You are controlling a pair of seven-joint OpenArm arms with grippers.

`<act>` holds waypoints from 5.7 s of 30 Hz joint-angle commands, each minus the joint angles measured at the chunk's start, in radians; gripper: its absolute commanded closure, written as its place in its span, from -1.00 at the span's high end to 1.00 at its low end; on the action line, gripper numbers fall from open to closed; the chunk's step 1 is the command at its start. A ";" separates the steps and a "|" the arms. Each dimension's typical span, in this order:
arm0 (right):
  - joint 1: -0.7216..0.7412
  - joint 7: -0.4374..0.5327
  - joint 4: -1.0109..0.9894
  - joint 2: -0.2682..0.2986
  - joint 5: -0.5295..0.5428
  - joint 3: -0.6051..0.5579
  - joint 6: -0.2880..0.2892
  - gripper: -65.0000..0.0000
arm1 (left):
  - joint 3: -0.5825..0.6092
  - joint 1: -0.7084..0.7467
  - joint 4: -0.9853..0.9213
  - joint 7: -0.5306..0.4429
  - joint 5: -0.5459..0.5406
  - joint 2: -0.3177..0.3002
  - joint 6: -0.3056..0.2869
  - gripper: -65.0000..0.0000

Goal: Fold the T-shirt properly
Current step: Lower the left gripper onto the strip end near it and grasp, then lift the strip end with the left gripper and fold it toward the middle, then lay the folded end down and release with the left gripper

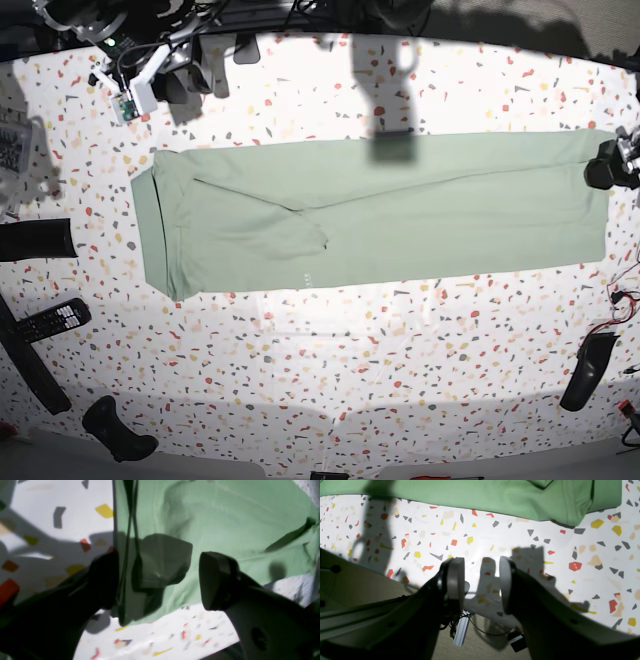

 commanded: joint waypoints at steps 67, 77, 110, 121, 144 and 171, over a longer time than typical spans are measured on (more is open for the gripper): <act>0.103 -0.012 0.019 0.005 0.064 0.004 0.006 -0.32 | -0.005 -0.025 0.681 0.138 0.199 0.341 0.124 -1.00; 0.110 -0.018 0.019 0.005 0.067 0.004 0.006 -0.32 | -0.005 0.011 0.681 0.122 0.198 0.536 0.048 -1.00; 0.110 -0.018 0.019 0.006 0.067 0.004 0.006 -0.32 | 0.167 0.061 0.681 0.029 0.372 0.643 0.029 -1.00; 0.113 -0.018 0.019 0.010 0.068 0.004 0.006 -0.32 | 0.184 0.016 0.685 0.221 -0.175 0.566 -0.009 0.24; 0.113 -0.018 0.019 0.010 0.071 0.004 0.006 -0.32 | 0.053 0.000 0.685 0.027 0.387 0.542 0.218 0.24; 0.113 -0.018 0.019 0.011 0.071 0.004 0.006 -0.32 | 0.053 -0.008 0.685 -0.018 0.343 0.584 0.217 -1.00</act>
